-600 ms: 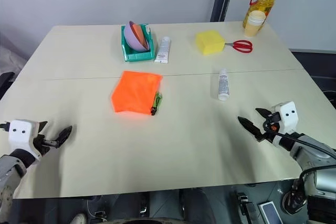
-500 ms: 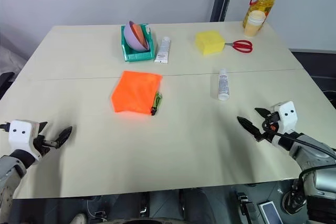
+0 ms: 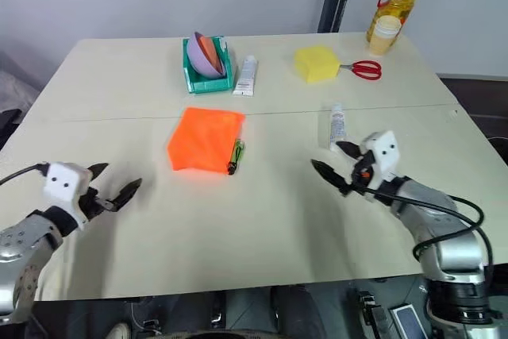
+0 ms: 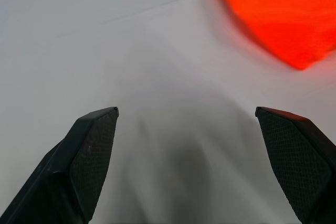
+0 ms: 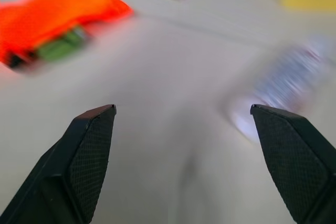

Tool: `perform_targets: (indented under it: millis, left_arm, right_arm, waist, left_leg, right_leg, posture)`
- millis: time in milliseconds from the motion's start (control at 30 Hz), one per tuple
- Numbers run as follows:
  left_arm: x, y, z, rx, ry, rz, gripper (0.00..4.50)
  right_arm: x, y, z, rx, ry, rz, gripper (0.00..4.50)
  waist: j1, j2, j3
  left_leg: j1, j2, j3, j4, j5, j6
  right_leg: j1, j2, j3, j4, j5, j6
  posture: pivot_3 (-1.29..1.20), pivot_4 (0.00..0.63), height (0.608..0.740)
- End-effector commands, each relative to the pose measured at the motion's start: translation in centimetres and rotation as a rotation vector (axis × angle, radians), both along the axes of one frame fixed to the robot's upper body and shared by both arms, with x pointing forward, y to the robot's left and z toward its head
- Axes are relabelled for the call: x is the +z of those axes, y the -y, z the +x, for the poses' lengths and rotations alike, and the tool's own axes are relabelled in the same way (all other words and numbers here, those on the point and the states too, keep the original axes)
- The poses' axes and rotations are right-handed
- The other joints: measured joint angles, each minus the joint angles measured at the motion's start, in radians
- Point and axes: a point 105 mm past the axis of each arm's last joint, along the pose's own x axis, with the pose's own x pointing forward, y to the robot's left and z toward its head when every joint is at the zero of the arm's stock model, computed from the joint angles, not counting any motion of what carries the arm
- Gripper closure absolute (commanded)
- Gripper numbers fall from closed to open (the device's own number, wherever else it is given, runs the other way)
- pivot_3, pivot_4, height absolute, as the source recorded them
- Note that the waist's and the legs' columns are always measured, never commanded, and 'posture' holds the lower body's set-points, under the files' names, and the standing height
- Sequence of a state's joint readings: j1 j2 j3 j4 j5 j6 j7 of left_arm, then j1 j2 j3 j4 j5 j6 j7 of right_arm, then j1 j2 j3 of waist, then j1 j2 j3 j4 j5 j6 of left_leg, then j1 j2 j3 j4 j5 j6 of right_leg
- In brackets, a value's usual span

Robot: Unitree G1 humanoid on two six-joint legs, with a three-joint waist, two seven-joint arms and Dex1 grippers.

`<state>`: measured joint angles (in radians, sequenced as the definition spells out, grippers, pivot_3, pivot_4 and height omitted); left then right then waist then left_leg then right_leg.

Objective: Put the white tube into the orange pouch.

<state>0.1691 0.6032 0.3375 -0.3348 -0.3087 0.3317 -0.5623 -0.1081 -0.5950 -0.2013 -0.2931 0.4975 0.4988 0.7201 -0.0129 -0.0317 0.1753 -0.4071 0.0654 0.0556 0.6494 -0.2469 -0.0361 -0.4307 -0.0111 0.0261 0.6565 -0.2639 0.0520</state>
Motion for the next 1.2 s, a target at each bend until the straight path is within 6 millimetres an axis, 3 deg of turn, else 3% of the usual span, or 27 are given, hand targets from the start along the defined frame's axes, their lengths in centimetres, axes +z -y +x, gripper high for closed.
perform_targets:
  millis: [33, 167, 267, 467, 667, 767, 1000, 1033, 1200]
  left_arm:
    - [1.6, 2.6, 0.6, -0.142, 0.088, 0.131, 0.04]
    - [1.3, 5.2, 1.7, -0.313, 0.132, 0.360, 0.04]
    - [1.4, 6.3, 2.7, -0.378, 0.176, 0.447, 0.04]
    - [1.6, 8.2, 5.3, -0.443, 0.268, 0.540, 0.04]
    - [1.3, 8.9, 7.1, -0.489, 0.292, 0.577, 0.04]
    - [2.2, 9.3, 8.0, -0.482, 0.327, 0.524, 0.76]
    - [2.7, 9.5, 8.0, -0.537, 0.270, 0.361, 4.20]
    - [2.8, 9.4, 8.0, -0.540, 0.254, 0.331, 4.43]
    - [2.2, 9.0, 8.1, -0.537, 0.142, 0.198, 4.43]
  right_arm:
    - [1.5, -2.9, -0.6, 0.081, 0.054, 0.029, 0.22]
    - [1.2, -5.8, -1.3, 0.149, 0.049, 0.059, 0.22]
    - [1.0, -6.8, -1.4, 0.170, 0.047, 0.072, 0.22]
    - [1.0, -7.9, -1.2, 0.184, 0.056, 0.089, 0.22]
    - [1.3, -8.2, -0.9, 0.177, 0.076, 0.093, 0.22]
    - [1.3, -8.3, -1.0, 0.176, 0.078, 0.095, 0.00]
    - [1.0, -8.5, -1.3, 0.169, 0.071, 0.100, 0.00]
    - [0.9, -8.5, -1.4, 0.168, 0.070, 0.099, 0.00]
    - [0.8, -8.6, -1.4, 0.162, 0.071, 0.094, 0.00]
  waist:
    - [0.002, 0.000, 0.000]
    - [0.002, 0.000, 0.000]
    - [0.001, 0.000, 0.000]
    - [0.002, 0.000, 0.000]
    - [0.000, 0.000, 0.000]
    - [0.002, 0.000, 0.000]
    - [-0.001, 0.000, 0.000]
    - [0.000, 0.000, 0.000]
    - [0.000, 0.000, 0.000]
  left_leg:
    - [0.000, 0.000, 0.000, 0.000, 0.000, 0.000]
    - [0.000, 0.000, 0.001, 0.000, 0.000, 0.000]
    - [0.000, 0.000, 0.002, 0.000, 0.000, 0.000]
    - [0.000, -0.001, 0.002, 0.000, 0.000, 0.000]
    - [0.000, -0.002, 0.003, 0.000, 0.000, 0.000]
    - [0.000, -0.002, 0.002, 0.001, 0.000, 0.000]
    - [-0.001, -0.002, 0.002, 0.001, 0.000, 0.000]
    - [0.000, -0.002, 0.002, 0.001, 0.000, 0.000]
    - [0.000, -0.002, 0.002, 0.003, 0.000, 0.000]
  right_leg:
    - [0.000, 0.000, 0.000, 0.000, 0.000, 0.000]
    - [0.000, -0.001, 0.000, 0.000, 0.000, 0.000]
    - [0.000, -0.001, 0.000, 0.000, 0.000, 0.000]
    - [0.000, 0.000, -0.001, 0.000, 0.001, 0.002]
    - [0.000, 0.001, -0.001, 0.000, 0.002, 0.004]
    - [0.000, 0.001, -0.001, 0.001, 0.002, 0.004]
    - [0.000, 0.001, -0.001, 0.001, 0.003, 0.005]
    - [0.000, 0.001, -0.001, 0.002, 0.003, 0.005]
    - [0.000, 0.001, -0.001, 0.004, 0.003, 0.005]
  posture:
    - [0.00, 0.150, 0.726]
    - [0.00, 0.150, 0.726]
    - [0.00, 0.150, 0.726]
    - [0.00, 0.150, 0.726]
    - [0.00, 0.150, 0.726]
    - [0.00, 0.150, 0.726]
    - [0.00, 0.150, 0.726]
    - [0.00, 0.150, 0.726]
    - [0.00, 0.150, 0.726]
